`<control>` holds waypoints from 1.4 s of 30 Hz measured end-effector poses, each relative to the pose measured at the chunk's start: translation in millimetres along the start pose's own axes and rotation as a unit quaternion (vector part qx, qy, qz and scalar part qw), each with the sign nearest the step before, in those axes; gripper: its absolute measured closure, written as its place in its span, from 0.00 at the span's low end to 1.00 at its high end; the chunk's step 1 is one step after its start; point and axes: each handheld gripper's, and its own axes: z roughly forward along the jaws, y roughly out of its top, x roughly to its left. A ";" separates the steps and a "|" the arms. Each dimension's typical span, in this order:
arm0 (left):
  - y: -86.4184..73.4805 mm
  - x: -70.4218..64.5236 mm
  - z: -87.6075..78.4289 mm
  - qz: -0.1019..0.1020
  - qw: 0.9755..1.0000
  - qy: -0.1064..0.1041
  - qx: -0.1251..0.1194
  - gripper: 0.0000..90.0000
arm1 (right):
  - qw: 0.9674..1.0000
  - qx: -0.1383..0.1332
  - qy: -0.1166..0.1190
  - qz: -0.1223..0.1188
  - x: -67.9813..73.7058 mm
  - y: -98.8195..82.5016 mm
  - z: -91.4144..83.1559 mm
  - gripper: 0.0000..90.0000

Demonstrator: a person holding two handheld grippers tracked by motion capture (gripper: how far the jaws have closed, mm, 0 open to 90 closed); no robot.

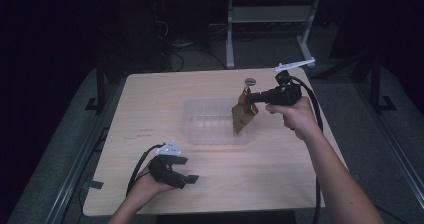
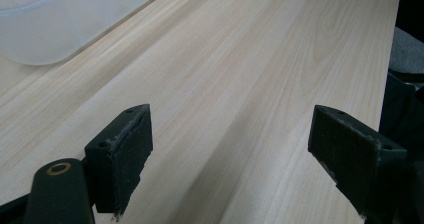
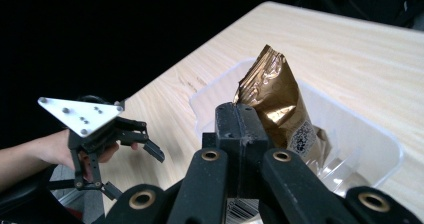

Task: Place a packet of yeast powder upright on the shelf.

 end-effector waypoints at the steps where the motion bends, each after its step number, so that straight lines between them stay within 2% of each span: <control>1: 0.0 0.0 0.0 0.000 1.000 0.000 0.000 0.19 | 1.000 0.003 -0.001 0.000 -1.2 -0.6 3.3 1.00; 13: -0.8 -0.2 1.2 -0.002 1.000 -0.002 -0.003 0.19 | 1.000 0.022 -0.020 0.005 -12.3 -0.4 27.9 1.00; 22: -0.8 -0.1 1.6 0.002 1.000 -0.003 0.003 0.19 | 0.999 0.027 -0.038 -0.005 -12.4 0.9 34.5 0.97; 28: -0.6 0.3 1.3 0.005 1.000 -0.001 0.006 0.19 | 0.999 0.020 -0.040 -0.019 -8.9 2.8 28.2 0.81; 34: -0.5 0.7 0.8 0.008 1.000 0.001 0.006 0.19 | 0.998 0.017 -0.051 -0.028 -1.6 2.4 13.9 0.63; 37: -0.6 0.8 0.7 0.008 1.000 0.001 0.006 0.19 | 0.997 0.020 -0.069 -0.041 4.4 -0.7 3.2 0.49; 42: -0.7 1.5 0.6 0.007 1.000 0.004 0.006 0.19 | 0.994 0.025 -0.088 -0.065 12.9 -14.2 -9.2 0.42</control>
